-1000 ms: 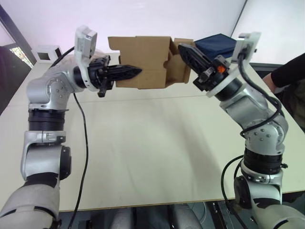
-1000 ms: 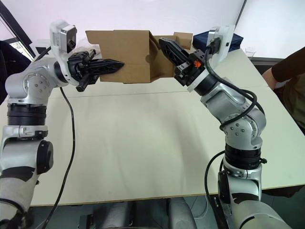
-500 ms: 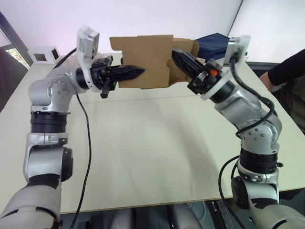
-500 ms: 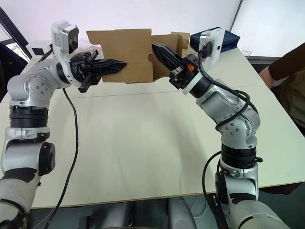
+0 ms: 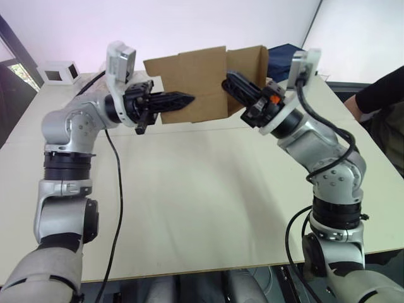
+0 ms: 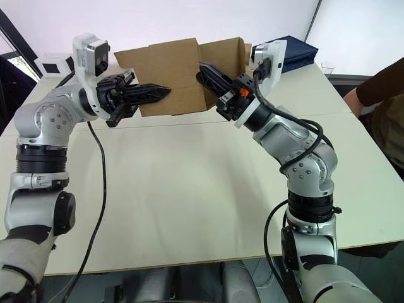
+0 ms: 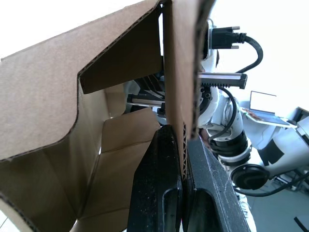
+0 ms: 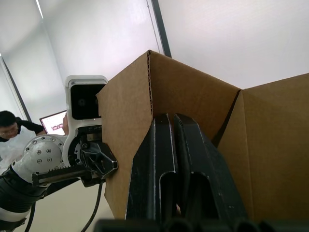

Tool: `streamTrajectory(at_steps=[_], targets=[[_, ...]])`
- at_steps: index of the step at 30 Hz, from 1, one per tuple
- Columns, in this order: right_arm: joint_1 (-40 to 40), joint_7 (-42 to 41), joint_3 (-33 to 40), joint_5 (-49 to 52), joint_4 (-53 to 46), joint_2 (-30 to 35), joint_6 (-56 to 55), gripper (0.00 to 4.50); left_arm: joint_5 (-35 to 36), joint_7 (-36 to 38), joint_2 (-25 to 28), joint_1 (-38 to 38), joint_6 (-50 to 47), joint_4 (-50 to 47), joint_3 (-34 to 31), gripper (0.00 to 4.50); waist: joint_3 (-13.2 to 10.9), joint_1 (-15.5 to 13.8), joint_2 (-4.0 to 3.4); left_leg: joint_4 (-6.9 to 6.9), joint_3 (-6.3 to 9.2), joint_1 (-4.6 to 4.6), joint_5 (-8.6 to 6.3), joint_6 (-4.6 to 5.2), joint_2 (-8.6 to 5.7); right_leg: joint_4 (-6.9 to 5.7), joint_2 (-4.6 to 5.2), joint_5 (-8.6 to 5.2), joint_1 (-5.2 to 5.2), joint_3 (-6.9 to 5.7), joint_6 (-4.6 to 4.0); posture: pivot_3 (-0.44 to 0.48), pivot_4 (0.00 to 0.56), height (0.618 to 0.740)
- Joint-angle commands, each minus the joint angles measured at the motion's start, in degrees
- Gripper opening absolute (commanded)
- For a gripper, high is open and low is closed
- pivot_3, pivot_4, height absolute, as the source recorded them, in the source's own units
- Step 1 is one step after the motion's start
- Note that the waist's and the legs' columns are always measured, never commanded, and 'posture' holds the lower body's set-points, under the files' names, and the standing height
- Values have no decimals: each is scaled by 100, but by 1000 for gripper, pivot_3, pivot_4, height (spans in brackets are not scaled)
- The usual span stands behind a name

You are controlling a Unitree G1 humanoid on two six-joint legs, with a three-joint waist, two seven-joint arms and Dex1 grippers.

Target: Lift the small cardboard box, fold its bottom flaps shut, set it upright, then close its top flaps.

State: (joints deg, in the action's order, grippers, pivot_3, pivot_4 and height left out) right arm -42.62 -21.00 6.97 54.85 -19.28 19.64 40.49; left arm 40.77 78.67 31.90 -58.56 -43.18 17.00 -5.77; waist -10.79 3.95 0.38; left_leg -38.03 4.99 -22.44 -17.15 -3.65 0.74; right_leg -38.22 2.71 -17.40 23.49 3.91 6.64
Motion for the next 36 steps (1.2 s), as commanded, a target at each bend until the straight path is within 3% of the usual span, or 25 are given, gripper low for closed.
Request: streamTrajectory(at_steps=[1,10,16,28,36], targets=[[179,-163,212,273,-495,302,152,94,-37,-53,44,-178,201,70,-122,0,0,-7,0,0,0,0,0,1,0,0,0,0,-1,0,0,0,150,740],[617,70,994,1244,-927,1144,645,94,-87,41,88,-260,357,302,-117,0,0,-2,0,1,1,-1,-5,9,0,2,0,0,0,0,0,0,150,740],[1590,-5,1138,1290,-1145,1596,777,94,-58,106,81,-326,332,337,-126,0,0,-49,1,-1,-2,-2,-10,18,-1,4,3,0,-4,0,0,0,150,740],[1217,-92,438,218,-601,1113,93,94,-39,220,-5,-396,215,237,-16,0,0,-6,1,-1,0,-1,-6,10,0,2,-2,0,-2,0,1,0,150,740],[901,-250,238,175,-452,755,32,94,16,186,-71,-278,92,41,-15,0,0,-11,1,-1,0,-2,-2,4,0,3,0,0,-3,0,1,0,150,740]])
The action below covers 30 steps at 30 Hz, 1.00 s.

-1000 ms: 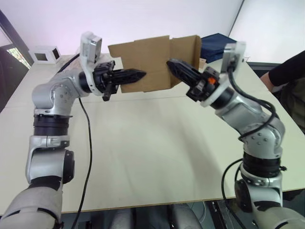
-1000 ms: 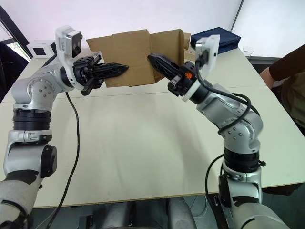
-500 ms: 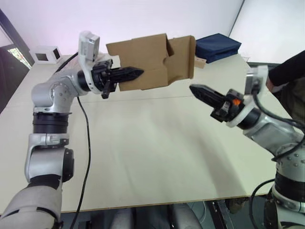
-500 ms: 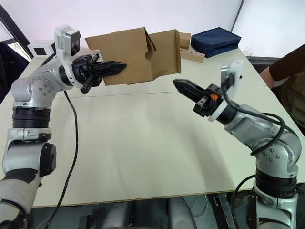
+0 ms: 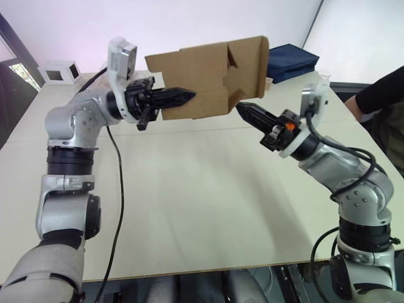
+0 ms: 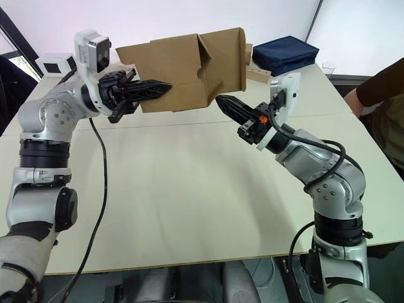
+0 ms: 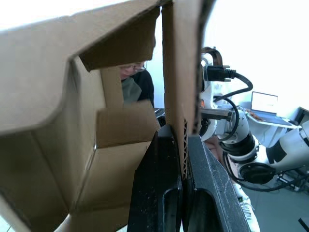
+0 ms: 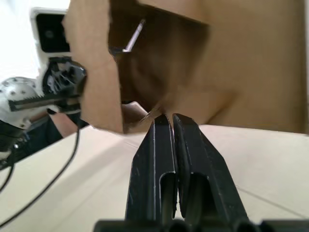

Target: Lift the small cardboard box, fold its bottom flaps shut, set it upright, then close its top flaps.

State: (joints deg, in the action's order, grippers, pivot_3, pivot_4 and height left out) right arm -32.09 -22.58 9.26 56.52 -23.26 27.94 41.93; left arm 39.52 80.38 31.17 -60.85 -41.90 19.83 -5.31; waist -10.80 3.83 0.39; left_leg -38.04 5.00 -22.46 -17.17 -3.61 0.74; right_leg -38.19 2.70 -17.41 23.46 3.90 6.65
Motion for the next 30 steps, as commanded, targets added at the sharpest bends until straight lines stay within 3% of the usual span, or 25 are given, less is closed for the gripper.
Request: streamTrajectory(at_steps=[1,19,26,30], targets=[[-187,-106,2,23,-43,-115,-115,94,138,12,-6,-27,-50,-262,-53,0,0,3,0,0,0,0,0,0,0,0,0,0,0,0,0,0,150,740],[-258,-211,-71,195,-181,-284,110,94,58,-37,-72,11,-39,-291,-65,0,0,8,0,0,0,0,2,-3,0,-1,0,0,1,0,0,0,150,740],[67,-304,1258,1835,65,493,583,94,109,-31,-41,-27,-15,-283,-145,0,0,-49,0,-1,-2,-1,-2,3,-2,1,5,0,-2,0,0,0,150,740],[23,-49,1839,2313,590,550,398,94,132,-46,-47,-28,-22,-305,-161,0,0,-52,0,-1,-2,1,-8,14,0,-1,2,0,-2,0,0,0,150,740]])
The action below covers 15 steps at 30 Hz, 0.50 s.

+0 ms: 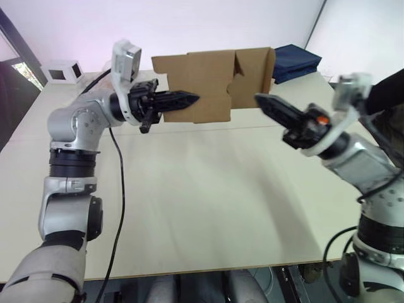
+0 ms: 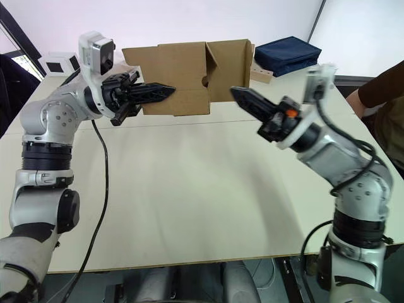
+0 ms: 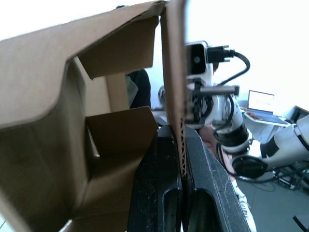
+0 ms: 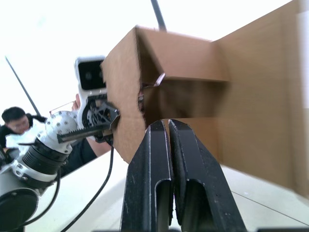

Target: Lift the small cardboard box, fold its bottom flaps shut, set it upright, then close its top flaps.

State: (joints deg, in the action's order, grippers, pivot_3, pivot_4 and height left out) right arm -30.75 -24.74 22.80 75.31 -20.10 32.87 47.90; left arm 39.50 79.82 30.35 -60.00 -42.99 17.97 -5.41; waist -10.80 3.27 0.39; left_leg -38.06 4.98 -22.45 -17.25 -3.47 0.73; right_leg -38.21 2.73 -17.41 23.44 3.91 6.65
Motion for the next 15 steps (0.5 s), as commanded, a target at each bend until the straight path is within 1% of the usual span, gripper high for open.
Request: streamTrajectory(at_steps=[1,3,5,10,15], targets=[[-153,205,563,473,388,44,-255,94,146,2,32,-106,74,-142,-155,0,0,7,0,0,0,1,0,1,1,-1,-2,0,0,0,0,0,150,740],[-290,374,686,410,683,-58,-473,94,183,-15,26,-79,27,-223,-157,0,0,14,0,0,0,2,0,0,1,-1,-3,0,0,0,0,0,150,740],[-399,510,674,93,987,-173,-722,94,217,-29,25,-60,-20,-297,-159,0,0,20,0,0,-2,2,1,-1,1,-1,-2,0,1,1,0,0,150,740],[-534,478,126,-879,1410,-341,-1059,94,315,-77,48,-51,-102,-420,-162,0,0,51,0,1,-2,2,5,-10,1,-1,-3,0,1,1,0,0,150,740],[-724,312,-237,-1276,1528,-582,-1149,94,388,-126,51,-27,-143,-501,-143,0,-2,73,-4,2,-2,2,10,-19,1,-1,-4,0,4,2,0,0,150,740]])
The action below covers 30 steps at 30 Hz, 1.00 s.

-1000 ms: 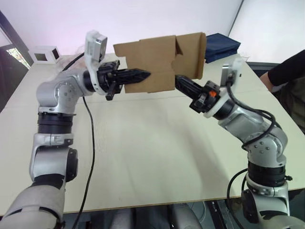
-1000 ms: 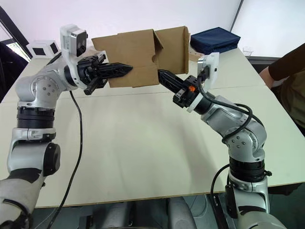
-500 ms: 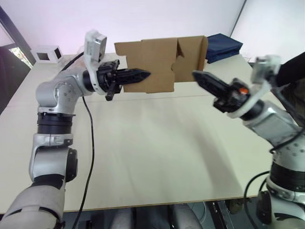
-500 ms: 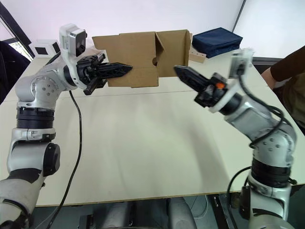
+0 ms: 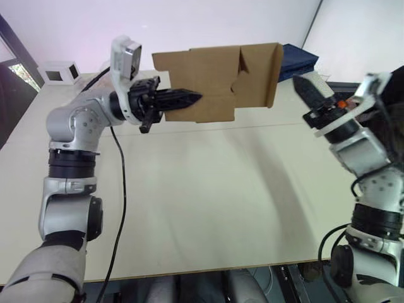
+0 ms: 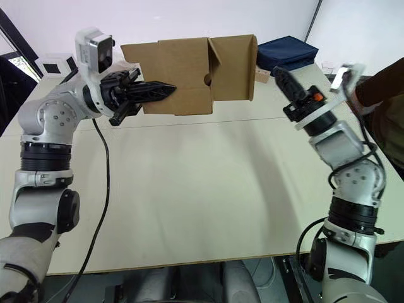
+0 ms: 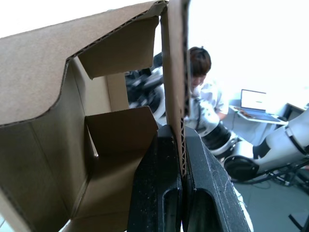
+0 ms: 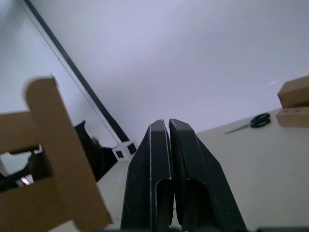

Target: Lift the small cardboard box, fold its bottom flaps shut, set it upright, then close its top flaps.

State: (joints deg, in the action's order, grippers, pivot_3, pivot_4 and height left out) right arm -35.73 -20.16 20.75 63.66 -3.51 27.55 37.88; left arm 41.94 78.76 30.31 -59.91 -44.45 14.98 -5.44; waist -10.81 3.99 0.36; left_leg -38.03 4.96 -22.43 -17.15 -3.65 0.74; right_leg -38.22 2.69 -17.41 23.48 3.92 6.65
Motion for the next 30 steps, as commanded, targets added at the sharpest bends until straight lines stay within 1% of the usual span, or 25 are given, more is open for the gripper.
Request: streamTrajectory(at_steps=[1,4,9,13,18,21,25,27,28,30], targets=[[-248,-172,-57,-114,-139,-99,-134,94,149,-26,53,-34,0,-207,-136,0,-1,-3,-1,0,0,0,1,-2,0,0,0,0,0,0,0,0,150,740],[-260,-260,-122,39,-274,-281,-39,94,141,-46,32,-43,10,-175,-129,0,-1,-8,-1,-1,0,-1,3,-6,0,1,2,0,-2,0,0,0,150,740],[-103,-246,17,1022,-768,-641,318,94,99,-68,22,-94,81,42,-170,0,-1,0,-1,0,1,-1,4,-7,0,0,2,0,0,0,0,0,150,740],[105,-12,47,1652,-1087,-891,388,94,91,-81,5,-141,119,176,-189,0,-1,-7,-1,-1,2,-1,3,-6,0,1,4,0,-2,-1,0,0,150,740],[204,217,-88,1931,-1257,-1120,301,94,112,-86,-14,-150,118,188,-181,0,-1,0,-1,-1,2,-1,2,-3,0,0,2,0,-1,-1,0,0,150,740],[226,267,-211,1821,-1252,-1285,203,94,125,-91,-31,-157,112,180,-186,0,-1,2,-1,0,2,-1,2,-4,0,0,1,0,0,-1,0,0,150,740],[215,220,-256,1743,-1164,-1332,132,94,126,-111,-45,-154,104,164,-190,0,-1,-8,-1,-1,2,-1,3,-6,0,0,1,0,0,-1,0,0,150,740],[206,198,-272,1732,-1134,-1333,119,589,128,-116,-42,-155,104,165,-196,0,-1,-6,-1,-1,2,-1,3,-6,-1,0,3,0,-1,-1,0,0,150,740],[200,195,-280,1733,-1122,-1335,114,748,127,-117,-39,-156,107,166,-199,0,-1,-4,-1,-1,2,-1,3,-5,-1,0,3,0,-1,-1,0,0,150,740],[195,184,-282,1756,-1095,-1336,103,1523,132,-130,-41,-157,105,155,-207,0,-1,1,-1,-1,2,-1,3,-5,0,0,1,0,0,-1,0,0,150,740]])
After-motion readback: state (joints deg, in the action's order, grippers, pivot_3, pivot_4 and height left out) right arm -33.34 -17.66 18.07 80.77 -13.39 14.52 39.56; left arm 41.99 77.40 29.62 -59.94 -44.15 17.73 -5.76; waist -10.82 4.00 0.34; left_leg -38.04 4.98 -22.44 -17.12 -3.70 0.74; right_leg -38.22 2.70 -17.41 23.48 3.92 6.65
